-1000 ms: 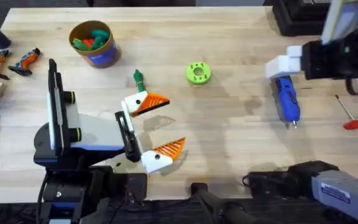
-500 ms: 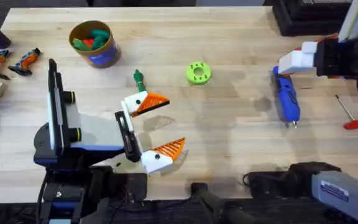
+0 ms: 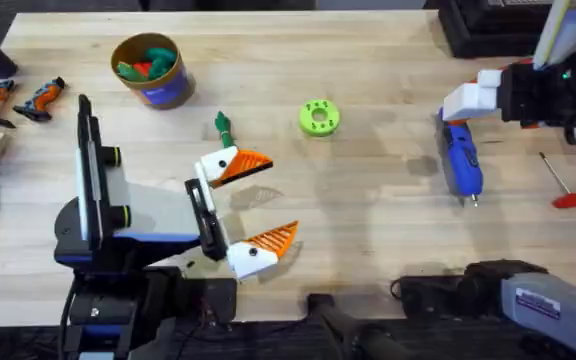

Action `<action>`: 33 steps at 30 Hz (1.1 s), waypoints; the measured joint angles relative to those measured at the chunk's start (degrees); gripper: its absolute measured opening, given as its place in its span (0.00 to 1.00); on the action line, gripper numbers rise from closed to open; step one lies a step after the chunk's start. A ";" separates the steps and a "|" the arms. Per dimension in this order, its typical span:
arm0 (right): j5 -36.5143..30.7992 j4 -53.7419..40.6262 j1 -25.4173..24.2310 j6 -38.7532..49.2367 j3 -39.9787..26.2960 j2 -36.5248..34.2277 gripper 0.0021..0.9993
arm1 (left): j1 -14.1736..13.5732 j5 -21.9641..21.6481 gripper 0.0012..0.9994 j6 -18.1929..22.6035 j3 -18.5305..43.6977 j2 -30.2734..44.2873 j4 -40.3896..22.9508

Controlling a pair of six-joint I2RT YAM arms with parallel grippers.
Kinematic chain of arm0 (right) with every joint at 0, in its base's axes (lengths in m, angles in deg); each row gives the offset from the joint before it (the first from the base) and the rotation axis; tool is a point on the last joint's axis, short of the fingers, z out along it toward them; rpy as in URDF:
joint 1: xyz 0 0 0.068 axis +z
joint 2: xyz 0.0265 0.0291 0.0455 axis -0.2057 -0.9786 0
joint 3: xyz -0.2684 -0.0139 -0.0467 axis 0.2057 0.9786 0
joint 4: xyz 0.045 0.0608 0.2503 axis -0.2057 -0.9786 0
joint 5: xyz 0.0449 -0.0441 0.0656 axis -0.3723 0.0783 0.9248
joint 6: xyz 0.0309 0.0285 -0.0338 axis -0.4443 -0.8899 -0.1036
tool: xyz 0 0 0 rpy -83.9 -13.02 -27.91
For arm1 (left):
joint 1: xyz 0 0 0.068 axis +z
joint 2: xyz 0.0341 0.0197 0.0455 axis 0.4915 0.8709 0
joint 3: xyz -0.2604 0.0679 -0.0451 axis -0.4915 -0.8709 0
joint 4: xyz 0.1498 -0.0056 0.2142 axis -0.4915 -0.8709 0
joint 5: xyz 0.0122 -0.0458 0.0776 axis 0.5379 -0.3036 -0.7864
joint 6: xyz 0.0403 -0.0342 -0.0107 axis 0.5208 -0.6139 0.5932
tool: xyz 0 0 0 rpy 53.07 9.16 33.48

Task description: Pick up the gripper from the table and insert it into the empty holder that is missing its gripper. Then pick up a screw, insert it into the mounting hole, and use the screwdriver to tighten it. Finally, clean up the table by picking up the vegetable and placing it into the bucket.

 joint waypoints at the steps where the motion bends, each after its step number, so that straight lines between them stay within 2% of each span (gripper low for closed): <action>1: 0.00 0.02 0.00 0.00 0.00 -0.02 0.99 | 0.00 0.00 0.99 0.00 0.00 0.02 0.00; 3: 0.00 0.00 0.00 0.00 0.00 -0.01 0.99 | 0.00 0.01 0.96 -0.14 0.00 0.02 -0.02; 4: 0.00 0.00 0.00 0.00 0.00 -0.01 0.99 | 0.00 0.02 0.83 -0.07 0.00 0.02 -0.01; 8: 0.00 0.00 0.00 0.00 0.00 0.00 0.99 | 0.00 0.00 0.19 0.02 0.00 0.02 0.00; 9: 0.00 0.00 0.00 0.00 0.00 -0.02 0.99 | 0.00 0.00 0.07 0.08 0.00 0.00 0.00; 10: 0.00 0.04 0.00 0.00 0.00 -0.02 0.99 | 0.00 0.00 0.02 0.21 0.00 0.00 0.00; 20: 0.00 2.89 -0.20 2.39 0.00 -1.25 0.99 | 0.00 0.00 0.01 0.24 0.00 0.00 0.00; 33: 3.20 8.04 -7.77 8.42 0.01 -15.21 0.99 | 0.00 0.00 0.01 0.24 0.00 0.02 0.00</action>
